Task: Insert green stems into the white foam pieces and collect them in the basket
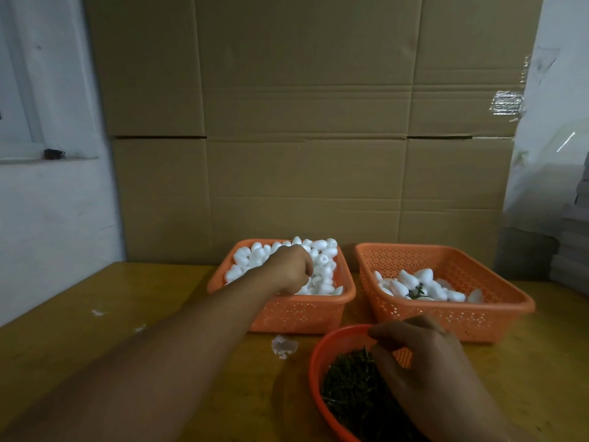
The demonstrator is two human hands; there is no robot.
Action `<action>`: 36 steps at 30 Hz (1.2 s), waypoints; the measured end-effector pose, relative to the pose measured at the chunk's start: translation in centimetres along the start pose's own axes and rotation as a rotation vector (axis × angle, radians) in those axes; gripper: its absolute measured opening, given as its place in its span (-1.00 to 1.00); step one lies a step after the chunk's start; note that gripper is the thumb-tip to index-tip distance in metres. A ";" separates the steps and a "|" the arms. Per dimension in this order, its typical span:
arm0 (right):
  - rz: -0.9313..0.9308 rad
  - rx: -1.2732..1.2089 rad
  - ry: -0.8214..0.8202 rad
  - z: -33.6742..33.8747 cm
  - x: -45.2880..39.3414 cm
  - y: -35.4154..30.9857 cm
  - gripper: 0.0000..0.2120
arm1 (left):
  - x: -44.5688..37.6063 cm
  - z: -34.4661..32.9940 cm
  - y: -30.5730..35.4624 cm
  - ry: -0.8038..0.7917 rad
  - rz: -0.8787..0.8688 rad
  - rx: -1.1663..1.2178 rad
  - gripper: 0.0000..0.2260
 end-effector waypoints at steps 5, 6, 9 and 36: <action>-0.002 0.027 -0.027 -0.3 -0.1 0.2 -0.75 | -1.1 -1.0 1.0 -0.188 -0.001 -0.234 -0.42; 0.003 0.034 -0.027 -0.2 -0.1 0.1 -0.75 | -1.2 -1.1 1.0 -0.198 0.002 -0.259 -0.39; 0.003 0.037 -0.023 -0.2 -0.1 0.2 -0.76 | -1.3 -1.3 0.9 -0.206 0.029 -0.255 -0.48; 0.026 0.024 -0.046 -0.4 0.3 0.0 -0.77 | 5.3 1.3 -0.5 0.410 -0.038 0.927 -0.92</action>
Point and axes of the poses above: each hand's wrist, its own x-axis away from the middle knuckle, its own z-axis out of the back of the hand, y = z × x, the point moved 5 cm from there along -x, towards the middle knuckle, and after that the axes turned 6 degrees about y, right-handed, at the moved point
